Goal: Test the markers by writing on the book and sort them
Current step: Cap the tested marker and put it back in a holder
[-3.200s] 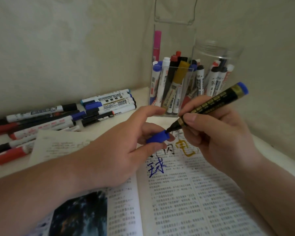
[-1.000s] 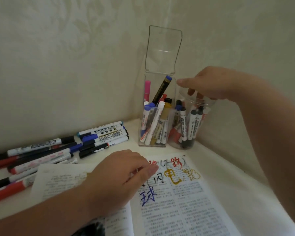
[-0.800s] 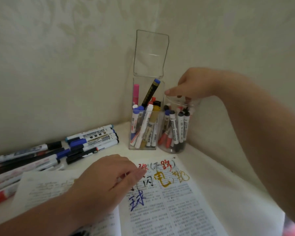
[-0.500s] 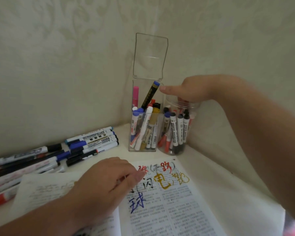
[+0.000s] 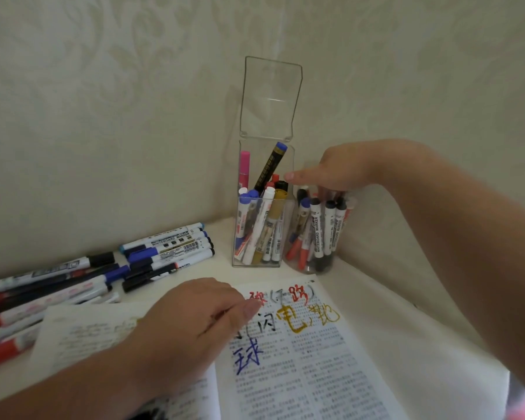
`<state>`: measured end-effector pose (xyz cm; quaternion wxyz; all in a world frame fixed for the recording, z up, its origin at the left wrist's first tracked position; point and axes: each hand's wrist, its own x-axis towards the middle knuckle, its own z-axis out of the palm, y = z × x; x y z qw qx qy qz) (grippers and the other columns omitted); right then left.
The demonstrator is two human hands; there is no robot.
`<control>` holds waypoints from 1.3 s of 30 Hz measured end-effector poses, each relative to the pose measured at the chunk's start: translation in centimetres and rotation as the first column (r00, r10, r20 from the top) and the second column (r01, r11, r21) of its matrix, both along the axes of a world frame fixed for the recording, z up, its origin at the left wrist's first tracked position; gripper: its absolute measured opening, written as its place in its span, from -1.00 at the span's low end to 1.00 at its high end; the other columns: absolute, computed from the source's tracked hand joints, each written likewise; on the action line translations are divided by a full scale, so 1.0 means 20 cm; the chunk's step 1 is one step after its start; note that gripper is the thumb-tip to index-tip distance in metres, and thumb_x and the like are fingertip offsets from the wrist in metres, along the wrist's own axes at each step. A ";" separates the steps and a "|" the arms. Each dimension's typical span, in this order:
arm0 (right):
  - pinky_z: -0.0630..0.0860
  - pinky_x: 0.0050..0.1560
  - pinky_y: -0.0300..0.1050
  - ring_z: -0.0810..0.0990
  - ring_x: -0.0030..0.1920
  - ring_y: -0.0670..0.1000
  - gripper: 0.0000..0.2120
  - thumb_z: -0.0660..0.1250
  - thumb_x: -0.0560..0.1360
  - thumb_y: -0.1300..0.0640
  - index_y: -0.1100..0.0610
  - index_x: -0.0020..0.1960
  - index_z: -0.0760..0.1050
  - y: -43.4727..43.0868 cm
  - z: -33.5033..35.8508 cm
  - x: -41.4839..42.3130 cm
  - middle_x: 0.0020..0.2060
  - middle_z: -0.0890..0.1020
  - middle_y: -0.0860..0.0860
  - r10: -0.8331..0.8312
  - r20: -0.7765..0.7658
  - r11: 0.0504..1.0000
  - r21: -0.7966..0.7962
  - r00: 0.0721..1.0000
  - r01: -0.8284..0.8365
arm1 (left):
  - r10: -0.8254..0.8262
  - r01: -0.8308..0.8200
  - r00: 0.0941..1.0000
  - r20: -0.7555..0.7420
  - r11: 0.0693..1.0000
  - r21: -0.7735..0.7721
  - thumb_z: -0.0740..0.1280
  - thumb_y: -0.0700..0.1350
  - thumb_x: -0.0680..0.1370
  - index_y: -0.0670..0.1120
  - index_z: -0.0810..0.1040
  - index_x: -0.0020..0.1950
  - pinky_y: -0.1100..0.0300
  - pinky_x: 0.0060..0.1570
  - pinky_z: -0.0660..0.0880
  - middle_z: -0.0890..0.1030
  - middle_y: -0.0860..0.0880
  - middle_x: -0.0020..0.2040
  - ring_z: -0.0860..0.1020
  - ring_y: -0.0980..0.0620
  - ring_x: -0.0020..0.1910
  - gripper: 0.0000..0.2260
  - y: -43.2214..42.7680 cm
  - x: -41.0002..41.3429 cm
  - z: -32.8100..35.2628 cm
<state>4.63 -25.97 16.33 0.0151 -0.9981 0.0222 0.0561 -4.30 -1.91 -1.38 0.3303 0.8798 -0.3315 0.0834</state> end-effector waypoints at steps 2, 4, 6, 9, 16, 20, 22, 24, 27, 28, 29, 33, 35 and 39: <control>0.38 0.17 0.03 0.59 -0.05 0.05 -0.26 0.06 0.46 -0.55 0.10 -0.19 0.59 -0.01 0.00 0.01 -0.10 0.66 0.01 -0.001 0.094 1.000 -0.015 0.996 0.003 | 0.004 -0.004 1.000 0.003 1.000 -0.012 -0.14 0.48 0.54 0.04 0.55 -0.18 0.21 -0.10 0.41 0.53 0.09 -0.25 0.50 0.14 -0.13 -0.33 0.01 0.00 0.00; 0.42 0.15 0.04 0.57 0.01 0.11 -0.29 0.07 0.48 -0.53 0.11 -0.13 0.55 -0.01 0.02 -0.02 -0.01 0.65 0.08 0.009 0.223 1.000 -0.003 0.975 -0.009 | 0.013 -0.013 1.000 0.011 1.000 -0.016 -0.15 0.48 0.54 0.01 0.51 -0.21 0.24 -0.12 0.39 0.52 0.07 -0.26 0.49 0.13 -0.15 -0.33 0.01 0.00 0.01; 0.42 0.10 0.00 0.56 0.02 0.12 -0.33 0.10 0.54 -0.46 0.13 -0.01 0.61 -0.02 0.08 -0.08 0.02 0.65 0.10 0.021 0.308 1.000 -0.006 0.951 -0.020 | 0.026 -0.026 1.000 0.014 0.999 -0.023 -0.15 0.47 0.55 0.00 0.48 -0.24 0.26 -0.13 0.38 0.50 0.07 -0.24 0.48 0.12 -0.17 -0.34 0.01 0.00 0.01; 0.38 0.05 -0.03 0.54 -0.04 0.10 -0.50 0.23 0.58 -0.32 0.11 0.05 0.63 -0.04 0.21 -0.21 -0.01 0.65 0.06 0.032 0.408 0.999 -0.021 0.913 -0.026 | 0.060 -0.060 0.998 0.000 0.998 0.000 -0.14 0.49 0.53 0.07 0.53 -0.15 0.27 -0.12 0.40 0.54 0.17 -0.14 0.50 0.17 -0.10 -0.36 0.01 0.00 0.01; 0.55 -0.20 0.11 0.51 -0.30 0.00 -0.84 0.31 0.40 -0.30 -0.25 -0.19 0.52 -0.14 0.21 -0.41 -0.31 0.55 -0.15 -0.111 0.836 0.912 0.300 0.537 -0.280 | 0.105 -0.114 0.993 -0.062 0.979 -0.170 0.06 0.42 0.48 0.37 0.29 0.30 0.27 -0.12 0.47 0.53 0.30 0.09 0.52 0.20 0.06 -0.58 0.00 -0.02 0.04; 0.49 -0.40 0.06 0.56 -0.38 0.15 -0.89 0.53 0.46 0.02 0.00 -0.15 0.62 0.00 -0.10 -0.48 -0.30 0.65 0.13 0.158 0.685 0.640 0.477 0.711 -0.602 | 0.111 -0.119 0.993 -0.050 0.967 -0.224 0.16 0.35 0.53 0.31 0.34 0.32 0.32 -0.08 0.45 0.50 0.29 0.14 0.52 0.19 0.08 -0.62 -0.01 -0.03 0.04; 0.52 -0.48 0.14 0.58 -0.42 0.28 -0.87 0.55 0.42 0.03 0.05 -0.15 0.64 0.10 -0.30 -0.45 -0.32 0.66 0.20 0.251 0.603 0.499 0.590 0.757 -0.635 | 0.097 -0.100 0.995 -0.028 0.979 -0.176 0.22 0.28 0.59 0.29 0.42 0.21 0.39 -0.09 0.41 0.53 0.28 0.07 0.53 0.21 0.04 -0.77 -0.01 -0.03 0.04; 0.42 -0.56 0.14 0.50 -0.48 0.33 -0.86 0.54 0.40 0.03 0.07 -0.16 0.65 0.13 -0.44 -0.40 -0.37 0.62 0.25 0.224 0.612 0.392 0.656 0.759 -0.645 | 0.083 -0.090 0.995 -0.055 0.987 -0.135 0.28 0.13 0.61 0.25 0.49 0.06 0.31 -0.12 0.45 0.60 0.18 -0.03 0.56 0.14 -0.05 -0.95 0.00 -0.03 0.04; 0.39 -0.59 0.20 0.51 -0.47 0.40 -0.87 0.57 0.41 0.07 0.08 -0.18 0.65 0.09 -0.52 -0.36 -0.38 0.63 0.24 0.139 0.678 0.309 0.663 0.722 -0.682 | 0.069 -0.078 0.995 -0.078 0.990 -0.121 0.38 -0.09 0.55 0.26 0.51 0.06 0.20 -0.13 0.52 0.63 0.15 -0.06 0.58 0.07 -0.09 -0.78 0.03 -0.01 0.03; 0.38 -0.59 0.22 0.51 -0.47 0.42 -0.86 0.58 0.40 0.07 0.08 -0.19 0.64 0.07 -0.54 -0.35 -0.38 0.62 0.25 0.116 0.693 0.284 0.663 0.711 -0.693 | 0.069 -0.081 0.994 -0.081 0.986 -0.148 0.42 -0.08 0.54 0.28 0.49 0.12 0.22 -0.11 0.53 0.63 0.17 -0.04 0.59 0.07 -0.08 -0.71 0.03 -0.01 0.03; 0.37 -0.59 0.22 0.49 -0.47 0.42 -0.84 0.60 0.39 0.07 0.08 -0.20 0.64 0.06 -0.56 -0.35 -0.39 0.61 0.27 0.099 0.698 0.257 0.670 0.709 -0.696 | 0.069 -0.084 0.993 -0.091 0.981 -0.172 0.43 -0.01 0.55 0.30 0.47 0.16 0.25 -0.10 0.52 0.62 0.20 -0.02 0.59 0.09 -0.07 -0.72 0.03 -0.01 0.03; 0.35 -0.54 0.13 0.43 -0.45 0.37 -0.88 0.57 0.41 0.17 0.14 -0.18 0.63 0.11 -0.68 -0.36 -0.39 0.56 0.30 0.103 0.680 0.166 0.708 0.726 -0.687 | 0.076 -0.080 0.996 -0.036 0.989 -0.121 0.16 0.22 0.62 0.28 0.47 0.09 0.30 -0.13 0.47 0.59 0.20 -0.09 0.58 0.15 -0.11 -0.86 0.00 0.01 0.01; 0.36 -0.52 -0.05 0.46 -0.47 0.29 -0.91 0.54 0.42 0.20 0.10 -0.14 0.64 0.13 -0.72 -0.37 -0.43 0.57 0.17 0.077 0.607 0.065 0.789 0.791 -0.611 | 0.081 -0.083 0.996 -0.023 0.989 -0.122 0.09 0.22 0.64 0.28 0.42 0.12 0.30 -0.15 0.45 0.56 0.16 -0.11 0.56 0.12 -0.14 -0.84 -0.01 0.03 -0.01; 0.47 -0.34 -0.28 0.56 -0.37 -0.10 -0.83 0.46 0.45 0.17 0.19 0.01 0.62 0.17 -0.79 -0.37 -0.35 0.63 -0.06 0.237 0.408 0.059 0.900 0.882 -0.432 | 0.031 -0.032 0.999 -0.015 0.993 -0.114 0.09 0.14 0.66 0.16 0.43 0.22 0.33 -0.12 0.45 0.56 0.15 -0.08 0.56 0.12 -0.07 -0.78 -0.02 0.03 -0.01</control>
